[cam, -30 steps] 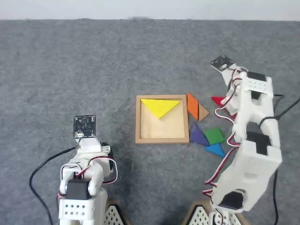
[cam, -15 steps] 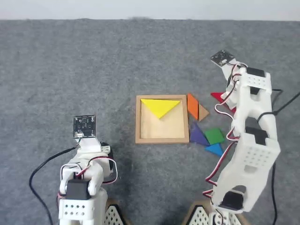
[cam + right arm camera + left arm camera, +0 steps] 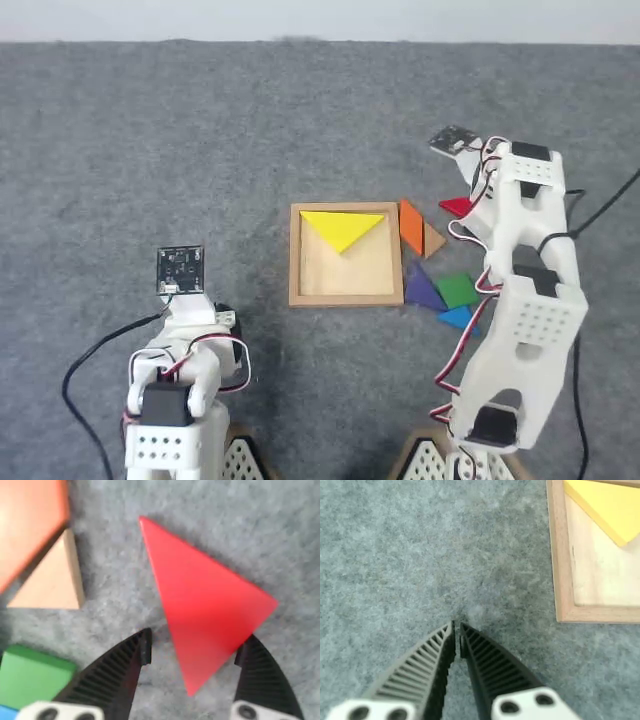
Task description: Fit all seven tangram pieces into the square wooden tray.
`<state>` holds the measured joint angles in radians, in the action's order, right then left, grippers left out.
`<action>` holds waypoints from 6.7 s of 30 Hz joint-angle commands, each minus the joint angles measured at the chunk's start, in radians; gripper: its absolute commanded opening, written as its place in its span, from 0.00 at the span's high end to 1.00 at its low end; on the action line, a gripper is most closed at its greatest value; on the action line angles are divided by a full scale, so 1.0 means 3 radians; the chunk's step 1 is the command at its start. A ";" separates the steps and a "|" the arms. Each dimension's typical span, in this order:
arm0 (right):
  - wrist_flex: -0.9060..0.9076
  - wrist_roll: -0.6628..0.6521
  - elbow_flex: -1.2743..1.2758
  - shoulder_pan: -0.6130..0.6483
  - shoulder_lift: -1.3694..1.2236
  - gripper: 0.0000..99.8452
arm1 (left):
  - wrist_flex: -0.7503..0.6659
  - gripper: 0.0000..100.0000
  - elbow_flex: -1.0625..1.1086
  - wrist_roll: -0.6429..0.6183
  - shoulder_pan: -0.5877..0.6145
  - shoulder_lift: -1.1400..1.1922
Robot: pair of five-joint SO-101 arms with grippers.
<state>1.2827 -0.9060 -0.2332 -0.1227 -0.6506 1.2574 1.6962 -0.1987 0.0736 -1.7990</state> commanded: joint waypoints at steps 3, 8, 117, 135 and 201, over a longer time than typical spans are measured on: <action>0.0095 0.0015 0.0092 0.0043 0.0054 0.75 | 0.0015 0.99 -0.0043 0.0051 0.0020 -0.0066; 0.0274 0.0061 0.0133 0.0130 0.0054 0.75 | 0.0015 0.99 -0.0043 0.0051 0.0020 -0.0066; -0.0212 -0.0036 -0.0670 0.0478 -0.0376 0.66 | 0.0015 0.99 -0.0043 0.0051 0.0020 -0.0066; 0.0003 0.0297 -0.0762 0.0202 -0.0437 0.66 | 0.0015 0.99 -0.0043 0.0051 0.0020 -0.0066; 0.0478 0.1427 -0.0880 0.0069 -0.0156 0.76 | 0.0015 0.99 -0.0043 0.0051 0.0020 -0.0066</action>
<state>1.4147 -0.5040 -0.4757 -0.0982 -0.7779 1.2574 1.6962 -0.1987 0.0736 -1.7990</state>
